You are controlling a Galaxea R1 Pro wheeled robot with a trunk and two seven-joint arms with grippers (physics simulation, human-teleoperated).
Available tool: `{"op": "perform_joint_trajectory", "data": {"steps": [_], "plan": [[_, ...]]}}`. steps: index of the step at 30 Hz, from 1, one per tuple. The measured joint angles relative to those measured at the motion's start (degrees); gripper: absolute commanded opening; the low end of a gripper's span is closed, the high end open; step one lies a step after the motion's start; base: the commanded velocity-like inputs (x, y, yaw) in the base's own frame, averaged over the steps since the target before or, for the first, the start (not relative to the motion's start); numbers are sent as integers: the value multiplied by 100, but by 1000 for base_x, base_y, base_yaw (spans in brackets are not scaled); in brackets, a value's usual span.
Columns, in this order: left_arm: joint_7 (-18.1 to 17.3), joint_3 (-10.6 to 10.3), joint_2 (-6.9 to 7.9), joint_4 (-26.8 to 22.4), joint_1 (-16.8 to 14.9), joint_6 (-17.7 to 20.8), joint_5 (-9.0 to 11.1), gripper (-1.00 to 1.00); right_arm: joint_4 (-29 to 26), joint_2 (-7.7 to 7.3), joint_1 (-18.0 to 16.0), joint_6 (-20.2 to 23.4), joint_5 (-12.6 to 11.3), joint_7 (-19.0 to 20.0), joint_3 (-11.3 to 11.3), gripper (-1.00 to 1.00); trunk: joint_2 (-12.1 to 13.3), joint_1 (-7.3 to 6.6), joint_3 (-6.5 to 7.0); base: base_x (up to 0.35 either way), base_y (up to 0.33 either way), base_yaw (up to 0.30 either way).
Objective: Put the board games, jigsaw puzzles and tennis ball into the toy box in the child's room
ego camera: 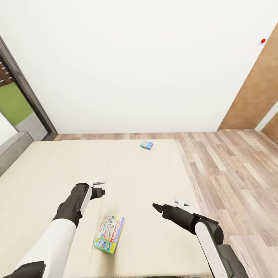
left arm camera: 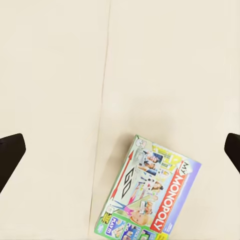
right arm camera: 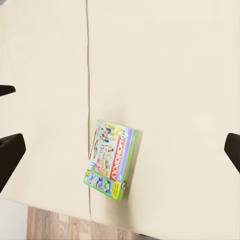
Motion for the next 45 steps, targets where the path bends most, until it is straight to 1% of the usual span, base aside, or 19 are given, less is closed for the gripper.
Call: {"op": "perform_joint_trajectory", "data": {"steps": [40, 45], "plan": [[0, -47, -3, 0, 0, -29, -9, 100, 0, 0, 0, 0, 16, -8, -3, 100, -1, 0, -375, 0, 0, 0], [2, -46, -4, 8, 0, -224, -16, 100, 0, 0, 0, 1, 18, -9, -3, 100, -1, 0, -422, 0, 0, 0]]}}
